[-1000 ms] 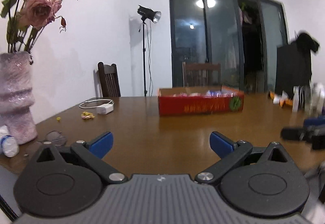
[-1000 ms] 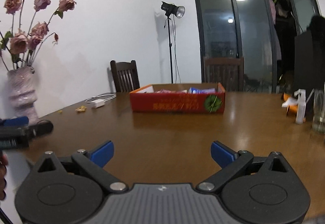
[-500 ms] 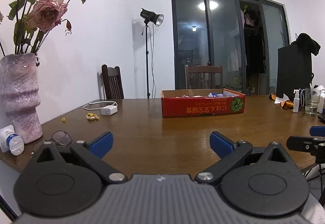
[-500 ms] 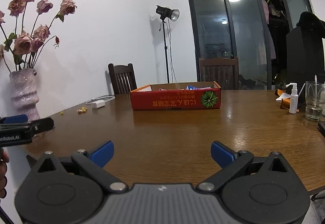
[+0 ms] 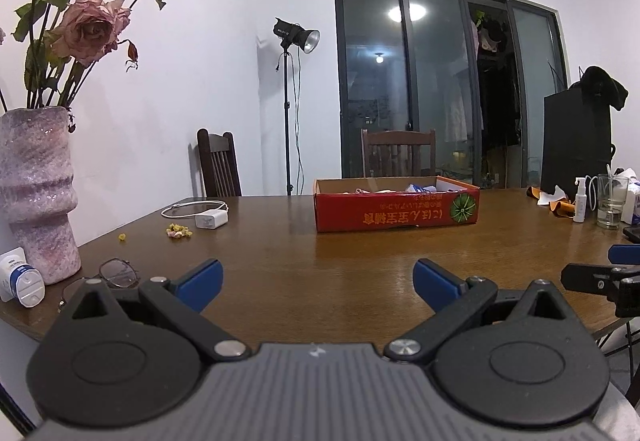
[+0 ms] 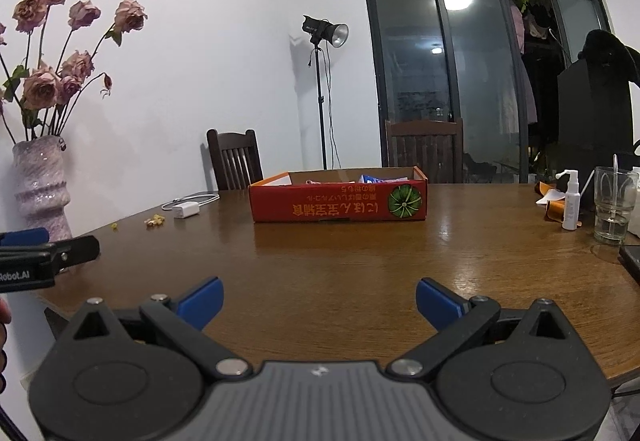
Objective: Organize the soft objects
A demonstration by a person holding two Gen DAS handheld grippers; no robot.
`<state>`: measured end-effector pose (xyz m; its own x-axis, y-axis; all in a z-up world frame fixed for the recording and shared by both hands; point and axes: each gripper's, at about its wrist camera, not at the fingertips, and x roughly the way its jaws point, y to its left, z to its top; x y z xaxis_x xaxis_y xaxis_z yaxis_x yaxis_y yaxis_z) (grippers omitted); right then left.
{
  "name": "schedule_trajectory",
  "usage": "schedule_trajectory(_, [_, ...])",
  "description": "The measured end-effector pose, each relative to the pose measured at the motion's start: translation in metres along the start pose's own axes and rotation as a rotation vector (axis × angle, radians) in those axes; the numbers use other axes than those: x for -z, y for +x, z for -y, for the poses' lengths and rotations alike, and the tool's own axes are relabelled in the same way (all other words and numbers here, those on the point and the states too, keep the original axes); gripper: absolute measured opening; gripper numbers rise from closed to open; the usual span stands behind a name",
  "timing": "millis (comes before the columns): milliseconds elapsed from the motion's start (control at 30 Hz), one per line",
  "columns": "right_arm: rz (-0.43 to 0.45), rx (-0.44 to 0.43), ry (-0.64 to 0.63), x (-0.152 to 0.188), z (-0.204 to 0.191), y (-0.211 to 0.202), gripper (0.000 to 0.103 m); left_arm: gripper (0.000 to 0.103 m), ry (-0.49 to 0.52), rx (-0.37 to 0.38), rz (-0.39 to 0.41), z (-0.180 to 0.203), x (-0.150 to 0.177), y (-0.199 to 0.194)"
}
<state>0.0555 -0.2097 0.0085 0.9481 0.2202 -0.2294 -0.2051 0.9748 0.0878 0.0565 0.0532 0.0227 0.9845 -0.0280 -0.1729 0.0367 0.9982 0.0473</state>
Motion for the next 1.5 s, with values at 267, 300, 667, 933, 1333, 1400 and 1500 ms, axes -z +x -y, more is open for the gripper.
schedule_trajectory(267, [0.001,-0.001,-0.001,-0.0012,0.0002,0.0003,0.103,0.103,-0.003,-0.015,0.005,-0.0015,-0.0011,0.0])
schedule_trajectory(300, [0.003,0.0,0.0,-0.001,0.0002,0.0002,0.103,0.103,-0.004,-0.015,0.005,-0.0016,-0.0011,0.0001])
schedule_trajectory(667, [0.024,0.009,0.001,-0.0041,0.001,-0.0023,0.103,0.103,0.0,-0.009,0.01,0.0009,-0.0011,-0.0017])
schedule_trajectory(933, [0.025,0.008,-0.001,-0.0043,0.0015,-0.0026,0.103,0.103,0.002,-0.011,0.006,0.0013,-0.0005,-0.001])
schedule_trajectory(1333, [0.018,0.006,-0.006,-0.0044,-0.0002,-0.0023,0.103,0.103,-0.005,-0.009,-0.007,0.001,0.0014,0.0004])
schedule_trajectory(1400, [0.02,0.008,-0.006,-0.0045,0.0006,-0.003,0.103,0.103,-0.005,-0.008,-0.007,0.0009,0.001,0.0005])
schedule_trajectory(1500, [0.02,0.011,-0.003,-0.0039,0.0017,-0.0033,0.103,0.103,-0.002,-0.005,-0.007,0.0012,0.0012,0.0004])
